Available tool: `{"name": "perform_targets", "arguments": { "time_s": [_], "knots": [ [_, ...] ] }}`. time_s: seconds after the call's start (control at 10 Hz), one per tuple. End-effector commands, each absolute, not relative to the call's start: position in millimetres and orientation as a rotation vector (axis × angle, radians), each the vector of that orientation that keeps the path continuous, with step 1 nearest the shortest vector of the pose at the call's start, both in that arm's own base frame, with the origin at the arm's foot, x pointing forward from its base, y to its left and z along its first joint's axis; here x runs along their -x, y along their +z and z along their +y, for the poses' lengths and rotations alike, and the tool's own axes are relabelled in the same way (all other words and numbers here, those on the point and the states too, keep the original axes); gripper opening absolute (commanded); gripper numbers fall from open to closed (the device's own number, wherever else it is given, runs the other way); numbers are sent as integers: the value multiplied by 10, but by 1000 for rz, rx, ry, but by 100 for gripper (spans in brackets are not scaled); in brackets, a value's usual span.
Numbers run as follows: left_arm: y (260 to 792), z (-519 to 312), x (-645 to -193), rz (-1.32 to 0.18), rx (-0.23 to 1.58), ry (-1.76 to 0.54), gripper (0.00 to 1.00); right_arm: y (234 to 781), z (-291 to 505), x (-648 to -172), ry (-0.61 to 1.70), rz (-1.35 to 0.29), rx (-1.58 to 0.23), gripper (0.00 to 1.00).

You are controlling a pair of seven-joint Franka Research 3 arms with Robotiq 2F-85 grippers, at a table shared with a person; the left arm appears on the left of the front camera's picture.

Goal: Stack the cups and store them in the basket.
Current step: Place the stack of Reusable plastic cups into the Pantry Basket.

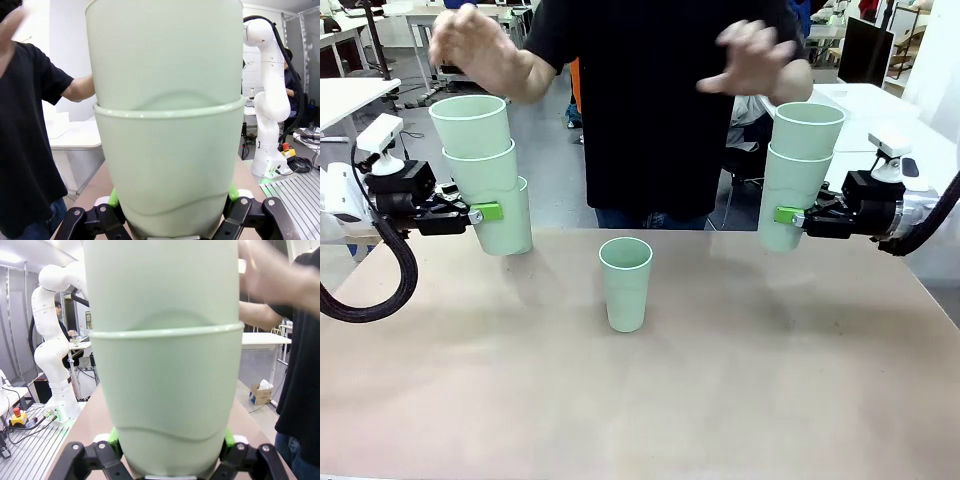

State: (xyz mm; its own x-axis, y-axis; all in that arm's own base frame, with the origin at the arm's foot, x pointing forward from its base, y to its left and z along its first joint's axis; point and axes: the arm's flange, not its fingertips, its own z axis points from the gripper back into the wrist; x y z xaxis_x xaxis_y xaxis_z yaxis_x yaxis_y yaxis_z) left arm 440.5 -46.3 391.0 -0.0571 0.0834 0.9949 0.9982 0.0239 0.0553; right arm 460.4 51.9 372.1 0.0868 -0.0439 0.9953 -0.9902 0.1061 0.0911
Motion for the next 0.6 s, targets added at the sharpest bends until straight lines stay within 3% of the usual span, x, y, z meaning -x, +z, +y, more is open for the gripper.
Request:
{"name": "perform_targets", "arguments": {
  "time_s": [0.0,0.5],
  "knots": [
    [3957,-467,-4395,-1325,1232,-1193,85,3753,531,-4601,1052,-1224,-1196,84],
    [3957,-467,-4395,-1325,1232,-1193,85,3753,531,-4601,1052,-1224,-1196,84]
  ]
}}
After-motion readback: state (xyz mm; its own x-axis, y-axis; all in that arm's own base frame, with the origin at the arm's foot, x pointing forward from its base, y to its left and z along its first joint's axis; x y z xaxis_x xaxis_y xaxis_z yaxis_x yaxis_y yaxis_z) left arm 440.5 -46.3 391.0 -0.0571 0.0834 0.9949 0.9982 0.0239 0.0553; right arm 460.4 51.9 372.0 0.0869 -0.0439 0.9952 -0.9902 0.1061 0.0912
